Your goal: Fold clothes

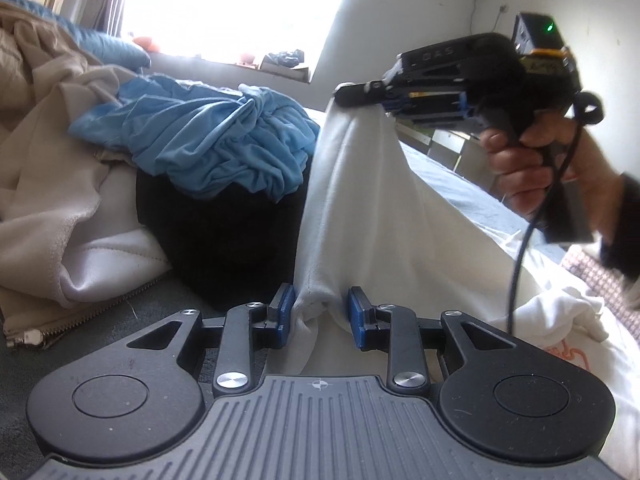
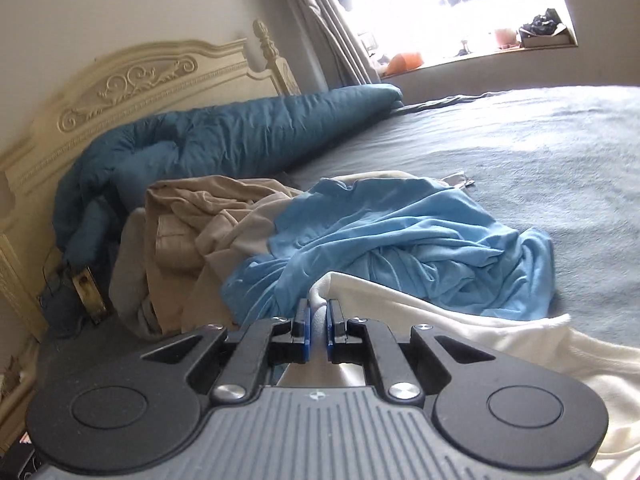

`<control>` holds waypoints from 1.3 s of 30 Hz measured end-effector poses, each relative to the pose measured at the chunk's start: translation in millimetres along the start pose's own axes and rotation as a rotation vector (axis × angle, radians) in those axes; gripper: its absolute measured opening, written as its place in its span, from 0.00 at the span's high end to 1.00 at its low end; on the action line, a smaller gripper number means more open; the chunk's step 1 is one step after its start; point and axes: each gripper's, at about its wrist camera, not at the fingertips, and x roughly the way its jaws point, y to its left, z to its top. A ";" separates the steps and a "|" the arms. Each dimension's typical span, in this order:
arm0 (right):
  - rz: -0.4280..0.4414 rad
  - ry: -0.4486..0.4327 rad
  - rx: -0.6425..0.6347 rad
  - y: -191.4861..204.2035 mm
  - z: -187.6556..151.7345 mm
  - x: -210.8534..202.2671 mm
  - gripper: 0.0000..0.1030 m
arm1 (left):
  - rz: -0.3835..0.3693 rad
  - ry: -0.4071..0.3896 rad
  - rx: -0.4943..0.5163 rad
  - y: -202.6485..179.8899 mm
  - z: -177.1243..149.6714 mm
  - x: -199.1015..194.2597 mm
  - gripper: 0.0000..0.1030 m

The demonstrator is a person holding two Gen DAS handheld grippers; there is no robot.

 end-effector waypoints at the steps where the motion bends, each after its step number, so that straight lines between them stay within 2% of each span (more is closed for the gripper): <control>1: 0.006 -0.005 0.003 -1.0 -0.4 5.6 0.92 | -0.004 0.003 -0.017 2.8 0.6 0.3 0.74; 4: -0.004 0.004 -0.008 -2.8 -1.2 26.0 0.91 | -0.018 0.025 -0.081 12.9 2.0 1.8 0.78; 9: -0.030 0.067 0.022 -11.5 -2.5 57.5 0.83 | -0.030 0.042 -0.128 19.4 2.9 1.2 0.78; 10: -0.025 0.068 0.043 -13.6 -0.5 54.2 0.79 | -0.032 0.044 -0.134 20.3 3.1 1.0 0.77; 11: -0.025 0.068 0.060 -15.2 1.6 49.9 0.67 | -0.034 0.047 -0.141 21.2 3.2 0.8 0.76; 13: -0.073 0.038 0.052 -13.7 6.8 29.4 0.51 | -0.038 0.051 -0.155 23.0 3.5 0.3 0.75; 17: -0.148 -0.038 0.055 -13.0 19.4 -46.6 0.50 | -0.045 0.060 -0.182 26.7 4.0 -0.6 0.66; 20: -0.186 -0.107 0.090 -9.7 21.2 -135.3 0.49 | -0.047 0.057 -0.200 29.4 5.5 -4.1 0.55; 22: -0.205 -0.179 0.092 7.7 2.7 -214.2 0.48 | -0.033 0.037 -0.205 30.5 8.2 -11.6 0.45; 25: -0.234 -0.287 0.094 33.7 -25.1 -332.5 0.45 | -0.020 -0.011 -0.221 31.0 13.1 -27.7 0.42; 28: -0.262 -0.395 0.096 59.7 -53.0 -450.8 0.36 | -0.044 -0.044 -0.267 28.3 13.7 -51.9 0.40; 30: -0.311 -0.450 0.098 82.0 -76.1 -520.5 0.32 | -0.035 -0.036 -0.267 20.5 10.6 -68.1 0.39; 32: -0.375 -0.455 0.125 98.2 -101.7 -568.9 0.30 | -0.033 -0.010 -0.256 6.3 3.6 -89.3 0.38; 34: -0.409 -0.435 0.179 101.7 -130.0 -596.6 0.30 | -0.042 0.030 -0.250 -8.6 -5.9 -111.6 0.36; 36: -0.395 -0.399 0.258 87.4 -165.0 -599.7 0.29 | -0.031 0.075 -0.254 -23.6 -22.6 -133.9 0.35; 39: -0.347 -0.310 0.411 50.5 -223.4 -574.1 0.30 | 0.024 0.149 -0.259 -42.9 -53.6 -160.4 0.35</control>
